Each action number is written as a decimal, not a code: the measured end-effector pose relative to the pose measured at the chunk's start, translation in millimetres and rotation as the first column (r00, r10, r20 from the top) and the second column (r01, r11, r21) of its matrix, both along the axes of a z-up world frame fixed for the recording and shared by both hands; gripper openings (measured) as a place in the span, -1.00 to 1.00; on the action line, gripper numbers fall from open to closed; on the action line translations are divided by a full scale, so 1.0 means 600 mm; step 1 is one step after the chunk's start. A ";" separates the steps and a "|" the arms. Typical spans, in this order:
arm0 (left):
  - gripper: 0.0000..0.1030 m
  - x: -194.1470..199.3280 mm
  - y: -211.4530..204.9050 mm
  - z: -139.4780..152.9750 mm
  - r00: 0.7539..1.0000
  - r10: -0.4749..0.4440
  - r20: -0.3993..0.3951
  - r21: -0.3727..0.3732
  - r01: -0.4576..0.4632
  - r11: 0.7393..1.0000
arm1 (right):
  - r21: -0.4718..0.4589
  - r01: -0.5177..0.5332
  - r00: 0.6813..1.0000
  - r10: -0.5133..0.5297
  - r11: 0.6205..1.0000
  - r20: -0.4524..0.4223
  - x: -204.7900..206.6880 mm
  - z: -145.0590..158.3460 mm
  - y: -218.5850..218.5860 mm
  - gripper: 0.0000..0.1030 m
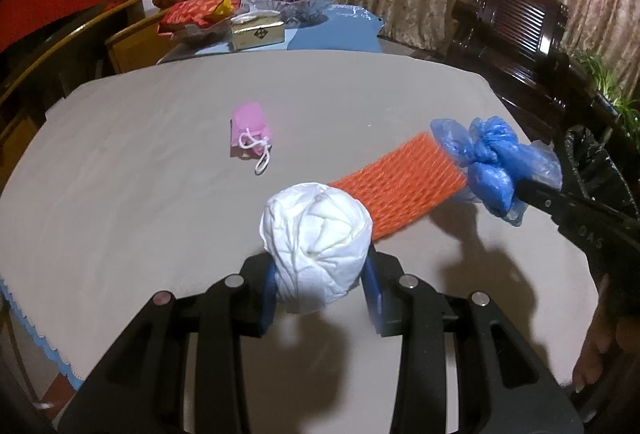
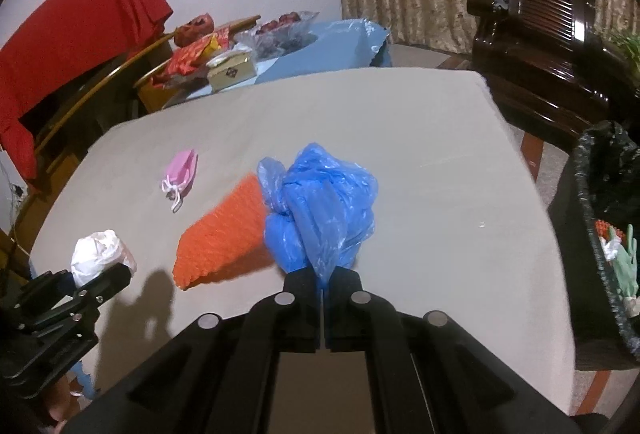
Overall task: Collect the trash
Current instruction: 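Carry the tissue ball and blue shoe covers over the bin and release both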
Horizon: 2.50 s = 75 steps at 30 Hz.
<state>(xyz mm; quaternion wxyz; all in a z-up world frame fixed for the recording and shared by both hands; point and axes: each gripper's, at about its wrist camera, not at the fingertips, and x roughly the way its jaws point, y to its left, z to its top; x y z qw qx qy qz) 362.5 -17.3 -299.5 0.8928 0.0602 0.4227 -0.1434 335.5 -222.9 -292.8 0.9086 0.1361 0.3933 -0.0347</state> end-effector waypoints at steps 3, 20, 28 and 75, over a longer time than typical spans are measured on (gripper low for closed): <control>-0.33 -0.007 -0.014 0.011 1.000 0.013 0.007 0.008 -0.013 1.000 | 0.007 0.007 1.000 -0.007 1.000 0.010 -0.013 0.013 -0.014 -0.99; -0.33 -0.079 -0.100 0.095 0.998 0.046 0.034 -0.025 -0.045 0.999 | 0.028 0.015 0.996 -0.018 0.999 0.087 -0.108 0.107 -0.079 -0.99; -0.32 -0.111 -0.143 0.130 0.997 0.061 0.055 -0.018 -0.060 0.998 | 0.027 0.041 0.993 -0.044 0.999 0.111 -0.150 0.136 -0.122 -0.99; -0.31 -0.218 -0.647 0.087 0.971 -0.231 0.055 -0.015 0.232 0.973 | -0.030 0.326 0.945 -0.326 0.945 0.001 -0.294 0.045 -0.557 -0.99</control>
